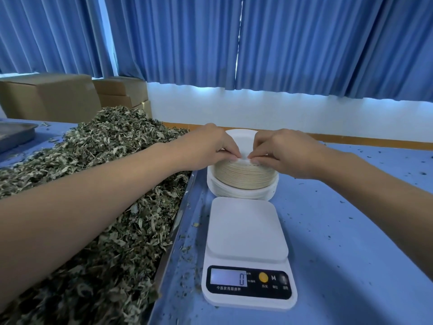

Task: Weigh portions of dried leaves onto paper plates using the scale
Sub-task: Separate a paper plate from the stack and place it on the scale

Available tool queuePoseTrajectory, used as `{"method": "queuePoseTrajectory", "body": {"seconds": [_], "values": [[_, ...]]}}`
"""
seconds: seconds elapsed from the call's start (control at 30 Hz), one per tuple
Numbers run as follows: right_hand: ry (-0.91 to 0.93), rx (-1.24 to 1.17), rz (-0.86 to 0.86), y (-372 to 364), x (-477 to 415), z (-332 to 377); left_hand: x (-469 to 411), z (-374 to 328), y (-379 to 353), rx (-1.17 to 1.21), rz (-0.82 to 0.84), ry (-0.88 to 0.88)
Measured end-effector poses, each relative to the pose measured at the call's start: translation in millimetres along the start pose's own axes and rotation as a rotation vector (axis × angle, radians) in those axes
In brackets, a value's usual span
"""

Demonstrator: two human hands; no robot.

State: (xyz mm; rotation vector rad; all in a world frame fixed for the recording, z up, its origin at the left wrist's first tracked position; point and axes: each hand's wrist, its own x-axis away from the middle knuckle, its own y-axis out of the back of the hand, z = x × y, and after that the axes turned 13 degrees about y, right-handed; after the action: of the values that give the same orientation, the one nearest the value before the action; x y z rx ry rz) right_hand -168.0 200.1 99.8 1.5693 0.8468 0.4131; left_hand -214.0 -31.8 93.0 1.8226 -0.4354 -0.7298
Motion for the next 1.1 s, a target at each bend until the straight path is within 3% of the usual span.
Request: {"method": "queuePoseTrajectory", "body": {"seconds": [0.17, 0.3, 0.6, 0.87, 1.1], "values": [[-0.035, -0.005, -0.029, 0.6, 2.4, 4.3, 4.5, -4.1, -1.1, -0.303, -0.011, -0.136], [-0.062, -0.024, -0.042, 1.2, 1.7, 7.7, 6.6, -4.0, -2.8, -0.413, -0.037, -0.170], [-0.091, 0.009, -0.137, 10.3, 4.2, 11.3, 9.9, -5.7, 4.8, -0.290, -0.202, -0.219], [-0.064, 0.010, -0.050, 15.8, 2.8, 12.9, 14.9, -9.3, 2.7, -0.270, -0.218, -0.242], [-0.055, -0.005, -0.073, 15.5, 1.5, 13.3, 18.1, -10.9, 3.9, -0.234, -0.234, -0.230]]}}
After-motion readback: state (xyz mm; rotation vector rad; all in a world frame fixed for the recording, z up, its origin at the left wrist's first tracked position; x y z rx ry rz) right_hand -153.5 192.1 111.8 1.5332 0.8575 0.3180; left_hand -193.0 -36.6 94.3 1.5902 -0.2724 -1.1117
